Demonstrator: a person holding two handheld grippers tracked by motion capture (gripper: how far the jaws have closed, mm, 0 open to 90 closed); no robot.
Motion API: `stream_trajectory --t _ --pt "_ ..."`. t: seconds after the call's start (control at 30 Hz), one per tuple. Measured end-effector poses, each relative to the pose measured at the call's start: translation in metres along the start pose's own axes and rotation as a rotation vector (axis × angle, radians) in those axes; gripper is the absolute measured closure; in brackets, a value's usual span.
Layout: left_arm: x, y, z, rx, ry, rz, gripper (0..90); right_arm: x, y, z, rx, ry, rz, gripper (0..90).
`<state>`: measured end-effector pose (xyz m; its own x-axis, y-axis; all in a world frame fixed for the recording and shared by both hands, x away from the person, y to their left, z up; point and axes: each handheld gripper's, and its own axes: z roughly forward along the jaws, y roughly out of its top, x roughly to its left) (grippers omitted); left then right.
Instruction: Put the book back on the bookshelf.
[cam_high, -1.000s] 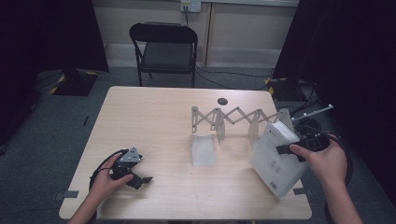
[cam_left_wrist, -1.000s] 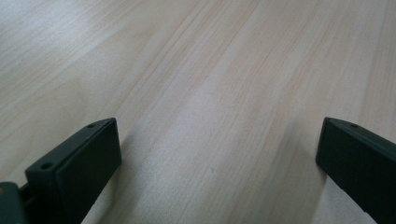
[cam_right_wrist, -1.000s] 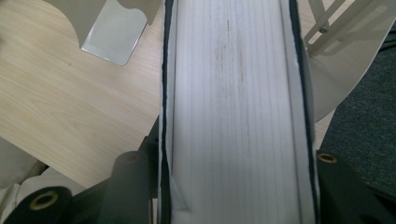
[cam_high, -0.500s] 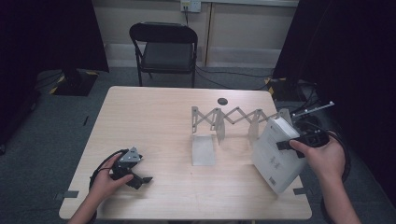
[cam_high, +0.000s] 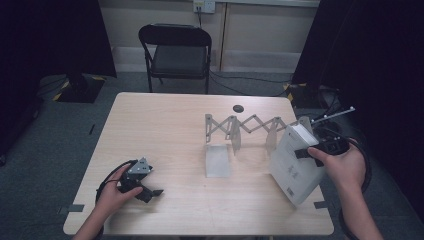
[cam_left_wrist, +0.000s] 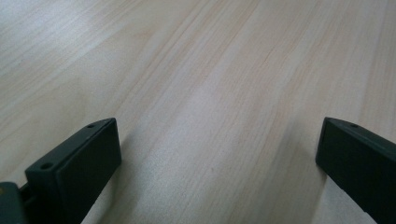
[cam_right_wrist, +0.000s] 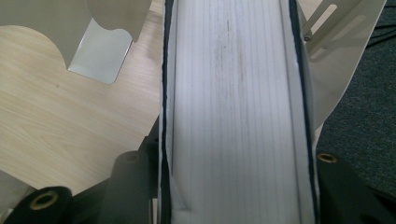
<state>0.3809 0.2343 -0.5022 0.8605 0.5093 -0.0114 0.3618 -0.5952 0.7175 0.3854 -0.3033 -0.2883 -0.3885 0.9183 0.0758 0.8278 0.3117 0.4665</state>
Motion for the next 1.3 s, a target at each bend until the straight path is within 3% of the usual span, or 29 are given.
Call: stream_trajectory --t 0.73,1.3 --pt "0.0 0.0 0.0 0.0 0.0 0.0 0.0 -0.007 0.005 0.003 0.0 -0.027 0.036 52.9" --pt "0.0 0.0 0.0 0.0 0.0 0.0 0.0 -0.011 0.01 0.011 0.014 -0.046 0.038 52.9"
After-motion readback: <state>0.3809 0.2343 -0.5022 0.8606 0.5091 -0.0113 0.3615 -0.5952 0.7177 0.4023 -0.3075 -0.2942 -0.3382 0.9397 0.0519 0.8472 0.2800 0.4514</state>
